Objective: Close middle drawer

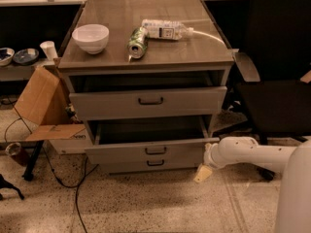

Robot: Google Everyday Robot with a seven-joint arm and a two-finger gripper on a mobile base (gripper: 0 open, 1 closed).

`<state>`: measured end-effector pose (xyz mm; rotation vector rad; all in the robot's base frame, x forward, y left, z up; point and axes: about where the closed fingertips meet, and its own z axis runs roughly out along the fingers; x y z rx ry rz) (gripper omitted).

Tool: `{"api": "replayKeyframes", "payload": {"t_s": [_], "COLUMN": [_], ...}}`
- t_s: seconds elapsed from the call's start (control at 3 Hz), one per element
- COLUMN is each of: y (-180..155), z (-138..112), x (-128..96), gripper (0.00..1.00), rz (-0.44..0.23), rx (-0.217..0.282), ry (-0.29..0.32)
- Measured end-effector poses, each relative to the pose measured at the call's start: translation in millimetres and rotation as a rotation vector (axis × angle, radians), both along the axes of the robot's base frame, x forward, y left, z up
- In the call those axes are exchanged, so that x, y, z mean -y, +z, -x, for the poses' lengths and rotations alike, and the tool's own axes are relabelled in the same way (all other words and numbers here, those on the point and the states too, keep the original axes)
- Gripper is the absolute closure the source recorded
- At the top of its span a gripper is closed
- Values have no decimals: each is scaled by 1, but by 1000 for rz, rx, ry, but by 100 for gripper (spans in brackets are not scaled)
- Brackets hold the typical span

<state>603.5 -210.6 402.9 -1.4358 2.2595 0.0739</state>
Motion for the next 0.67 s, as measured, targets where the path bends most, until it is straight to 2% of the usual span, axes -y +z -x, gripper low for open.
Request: {"api": "replayKeyframes", "payload": {"t_s": [0.33, 0.67], "y": [1, -7], "z": [-1, 1], "x": [0, 1], "gripper": [0, 16], "rz": [-4, -96], "rx": [6, -18], "ry": [2, -48]}}
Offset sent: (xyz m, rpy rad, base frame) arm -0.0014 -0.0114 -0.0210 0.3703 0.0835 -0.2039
